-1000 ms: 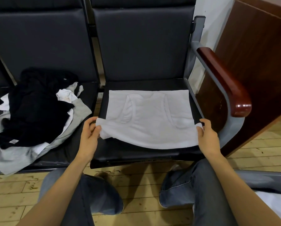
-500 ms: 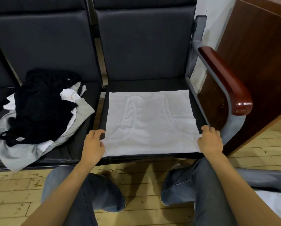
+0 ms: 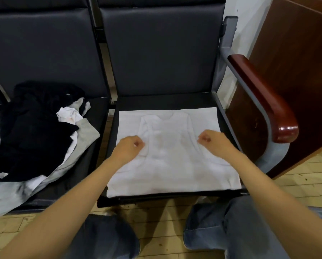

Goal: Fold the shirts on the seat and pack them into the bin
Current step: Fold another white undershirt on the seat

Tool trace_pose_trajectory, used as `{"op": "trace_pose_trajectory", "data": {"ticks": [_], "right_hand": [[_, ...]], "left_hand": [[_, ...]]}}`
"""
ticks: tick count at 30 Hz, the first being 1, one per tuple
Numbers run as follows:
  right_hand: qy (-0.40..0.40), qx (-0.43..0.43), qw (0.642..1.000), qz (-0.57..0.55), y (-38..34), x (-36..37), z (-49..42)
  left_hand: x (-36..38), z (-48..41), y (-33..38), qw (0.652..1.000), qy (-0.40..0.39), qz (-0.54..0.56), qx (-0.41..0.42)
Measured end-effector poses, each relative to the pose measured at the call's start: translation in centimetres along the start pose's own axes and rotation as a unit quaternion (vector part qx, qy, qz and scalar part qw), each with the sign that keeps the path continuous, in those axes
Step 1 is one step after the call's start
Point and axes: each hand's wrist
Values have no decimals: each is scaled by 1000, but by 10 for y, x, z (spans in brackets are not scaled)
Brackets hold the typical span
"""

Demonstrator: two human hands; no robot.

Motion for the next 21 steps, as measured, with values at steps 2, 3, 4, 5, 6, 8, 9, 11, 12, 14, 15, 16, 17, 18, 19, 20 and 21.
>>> {"op": "trace_pose_trajectory", "data": {"ticks": [2, 3, 4, 5, 6, 8, 9, 11, 12, 14, 15, 16, 17, 18, 19, 20, 21], "right_hand": [[34, 25, 998, -37, -18, -2, -44], [46, 41, 997, -51, -25, -1, -67], [58, 57, 995, -66, -29, 3, -90], [70, 74, 992, -74, -31, 8, -112], [79, 92, 990, -66, -31, 14, -131], [92, 122, 988, -20, -27, 27, -159], [101, 127, 987, -13, -24, 33, -169], [125, 132, 983, -37, -20, 43, -182], [135, 131, 981, -46, -19, 46, -186], [167, 118, 977, -62, -18, 50, -188], [183, 102, 974, -88, -18, 50, -185], [194, 84, 969, -127, -20, 49, -179], [200, 63, 963, -169, -22, 45, -170], [202, 40, 957, -202, -25, 40, -159], [205, 13, 954, -220, -29, 33, -148], [209, -14, 951, -228, -33, 25, -136], [217, -41, 947, -235, -38, 15, -127]], "left_hand": [[0, -45, 9, 999, 18, 8, -38], [1, -65, 13, 998, 28, 16, -63], [4, -86, 15, 995, 36, 27, -86], [7, -105, 15, 993, 42, 28, -110], [11, -120, 14, 990, 43, 19, -132], [18, -142, 12, 985, 46, -23, -163], [21, -148, 12, 984, 55, -29, -166], [27, -159, 10, 984, 81, 17, -160], [29, -162, 9, 982, 95, 49, -157], [34, -163, 6, 980, 120, 78, -142], [35, -161, 6, 979, 126, 87, -131], [35, -156, 8, 979, 129, 108, -118], [32, -150, 12, 976, 129, 139, -103], [27, -142, 17, 973, 127, 172, -89], [20, -135, 23, 969, 122, 201, -75], [11, -127, 28, 965, 122, 224, -55], [1, -120, 33, 961, 127, 243, -29]]}}
Point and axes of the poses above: each hand's wrist, its own z-axis away from the middle knuckle, its own x-axis out of the palm, y = z × x, and after that the axes turned 6 degrees about -z, right-handed
